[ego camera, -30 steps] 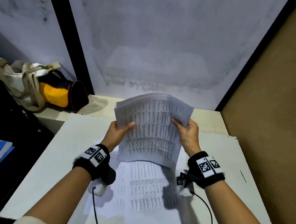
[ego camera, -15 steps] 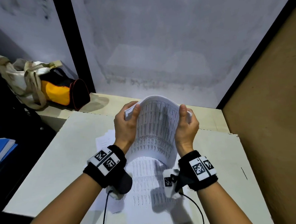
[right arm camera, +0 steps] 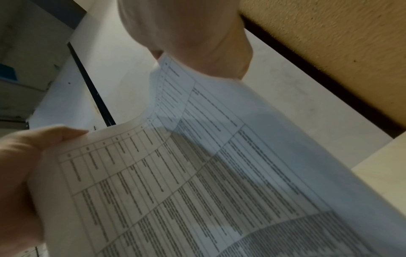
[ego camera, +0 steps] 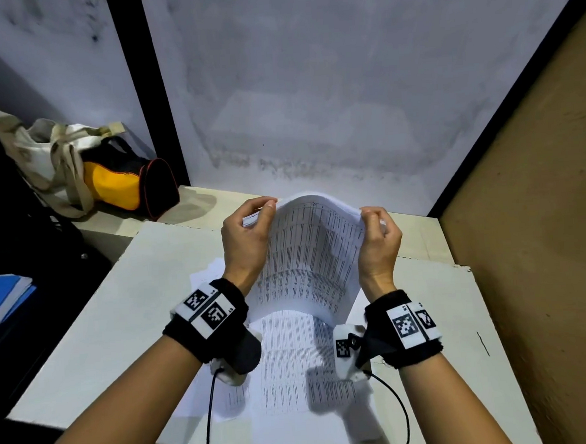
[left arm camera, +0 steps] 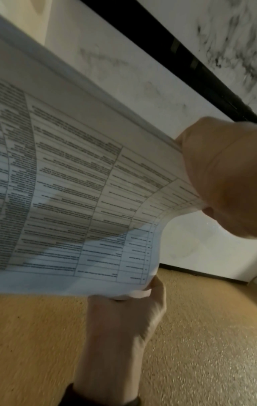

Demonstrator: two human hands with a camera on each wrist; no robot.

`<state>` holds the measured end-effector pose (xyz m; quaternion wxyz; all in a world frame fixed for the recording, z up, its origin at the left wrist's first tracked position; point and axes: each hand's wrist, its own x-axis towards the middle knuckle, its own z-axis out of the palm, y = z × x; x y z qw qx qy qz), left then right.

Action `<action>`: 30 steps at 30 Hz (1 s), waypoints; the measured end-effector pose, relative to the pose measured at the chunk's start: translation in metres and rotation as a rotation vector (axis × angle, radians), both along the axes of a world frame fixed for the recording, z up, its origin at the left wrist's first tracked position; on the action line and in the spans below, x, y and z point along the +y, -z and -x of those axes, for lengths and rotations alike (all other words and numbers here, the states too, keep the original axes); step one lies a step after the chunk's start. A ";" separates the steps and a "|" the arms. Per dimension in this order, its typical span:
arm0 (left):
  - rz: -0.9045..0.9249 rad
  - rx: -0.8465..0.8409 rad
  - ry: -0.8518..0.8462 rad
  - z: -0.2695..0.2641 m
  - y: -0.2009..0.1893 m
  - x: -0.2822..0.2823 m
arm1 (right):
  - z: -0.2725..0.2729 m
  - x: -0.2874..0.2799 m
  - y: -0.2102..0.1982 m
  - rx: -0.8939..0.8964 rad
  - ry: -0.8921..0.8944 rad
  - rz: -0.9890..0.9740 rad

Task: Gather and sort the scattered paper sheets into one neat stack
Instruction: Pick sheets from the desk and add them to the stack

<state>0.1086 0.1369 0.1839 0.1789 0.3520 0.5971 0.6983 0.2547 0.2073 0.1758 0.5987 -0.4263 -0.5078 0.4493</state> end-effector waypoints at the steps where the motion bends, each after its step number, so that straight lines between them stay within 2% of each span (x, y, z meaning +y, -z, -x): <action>1: -0.001 -0.005 0.002 0.001 0.000 0.000 | -0.001 0.000 -0.001 0.003 -0.018 0.000; 5: -0.003 -0.003 0.010 0.004 0.001 -0.002 | -0.004 -0.002 -0.003 0.043 -0.046 -0.012; 8: -0.038 -0.068 0.144 0.010 -0.001 -0.007 | -0.017 0.002 0.002 0.049 -0.250 -0.004; 10: -0.008 -0.132 0.275 0.021 0.009 -0.011 | -0.026 0.005 0.014 -0.055 -0.369 0.127; 11: 0.073 -0.159 0.317 0.026 0.018 -0.012 | -0.027 0.004 0.022 -0.166 -0.404 0.199; 12: 0.185 -0.170 0.350 0.029 0.027 -0.013 | -0.026 0.003 0.031 -0.261 -0.415 0.253; 14: 0.370 -0.140 0.366 0.023 0.038 -0.014 | -0.022 0.001 0.041 -0.291 -0.360 0.311; 19: 0.283 -0.231 0.277 0.015 0.043 -0.018 | -0.018 -0.005 0.046 -0.209 -0.288 0.302; 22: 0.431 -0.196 0.354 0.016 0.066 -0.028 | -0.022 -0.016 0.061 -0.320 -0.327 0.369; 24: 0.531 -0.136 0.430 0.018 0.078 -0.033 | -0.022 -0.013 0.056 -0.341 -0.305 0.373; 27: 0.517 -0.078 0.512 0.024 0.078 -0.040 | -0.022 -0.003 0.033 -0.215 -0.304 0.421; 29: 0.499 -0.022 0.482 0.034 0.077 -0.041 | -0.025 0.008 0.022 -0.058 -0.415 0.457; 30: 0.504 0.002 0.448 0.039 0.077 -0.041 | -0.026 0.012 0.020 -0.072 -0.472 0.446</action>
